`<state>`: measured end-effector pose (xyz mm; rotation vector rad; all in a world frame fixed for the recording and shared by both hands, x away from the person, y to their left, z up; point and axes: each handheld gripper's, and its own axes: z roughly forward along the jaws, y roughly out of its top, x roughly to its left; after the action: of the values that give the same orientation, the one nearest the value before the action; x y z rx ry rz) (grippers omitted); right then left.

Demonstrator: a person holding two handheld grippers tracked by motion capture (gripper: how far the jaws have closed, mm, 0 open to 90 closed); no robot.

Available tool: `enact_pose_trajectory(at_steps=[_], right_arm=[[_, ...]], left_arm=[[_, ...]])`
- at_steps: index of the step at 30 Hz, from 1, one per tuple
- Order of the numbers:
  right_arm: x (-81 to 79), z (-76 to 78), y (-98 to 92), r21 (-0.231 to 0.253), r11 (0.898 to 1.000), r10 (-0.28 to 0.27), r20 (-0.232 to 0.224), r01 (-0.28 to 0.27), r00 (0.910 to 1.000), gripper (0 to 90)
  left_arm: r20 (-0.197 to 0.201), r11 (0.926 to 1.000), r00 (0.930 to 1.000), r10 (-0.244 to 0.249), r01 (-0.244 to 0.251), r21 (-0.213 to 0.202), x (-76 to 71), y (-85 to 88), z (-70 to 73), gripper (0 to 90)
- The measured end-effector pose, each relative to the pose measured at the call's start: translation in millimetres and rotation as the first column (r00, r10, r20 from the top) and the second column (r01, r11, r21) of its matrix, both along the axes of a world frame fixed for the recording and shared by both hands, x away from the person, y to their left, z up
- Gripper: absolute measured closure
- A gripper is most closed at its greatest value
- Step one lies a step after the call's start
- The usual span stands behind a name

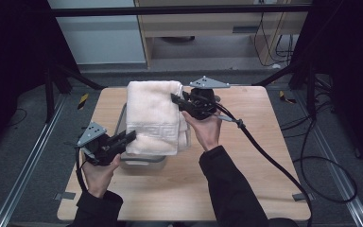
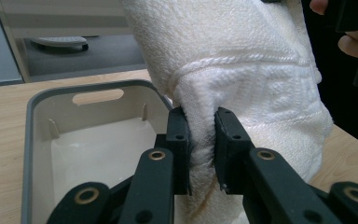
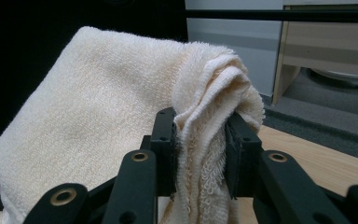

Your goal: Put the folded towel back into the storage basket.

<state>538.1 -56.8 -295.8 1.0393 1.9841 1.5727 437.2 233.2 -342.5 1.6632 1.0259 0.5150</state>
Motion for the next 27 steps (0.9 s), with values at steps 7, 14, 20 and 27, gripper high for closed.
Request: enact_pose_trajectory(at_steps=[7,14,20,27], right_arm=[[3.7,-1.6,10.6,-0.001,1.0,0.005,0.0,-0.005,1.0,69.0],[8.0,-3.9,22.5,0.004,1.0,0.012,-0.007,-0.012,0.9999,69.1],[11.4,-6.8,33.3,0.004,1.0,0.019,-0.015,-0.019,0.9997,69.1],[16.8,-14.2,45.7,0.003,1.0,0.022,-0.031,-0.022,0.9993,69.1]], left_arm=[[-0.008,0.9997,0.9997,0.023,-0.023,-0.002,2.3,8.8,-2.0,77.1],[-0.018,0.9991,0.999,0.042,-0.042,-0.007,3.5,19.2,-2.4,77.2],[-0.028,0.9984,0.998,0.056,-0.056,-0.003,3.6,26.7,-3.7,77.2],[-0.047,0.997,0.9959,0.078,-0.077,0.009,6.3,37.0,-7.7,77.2]])
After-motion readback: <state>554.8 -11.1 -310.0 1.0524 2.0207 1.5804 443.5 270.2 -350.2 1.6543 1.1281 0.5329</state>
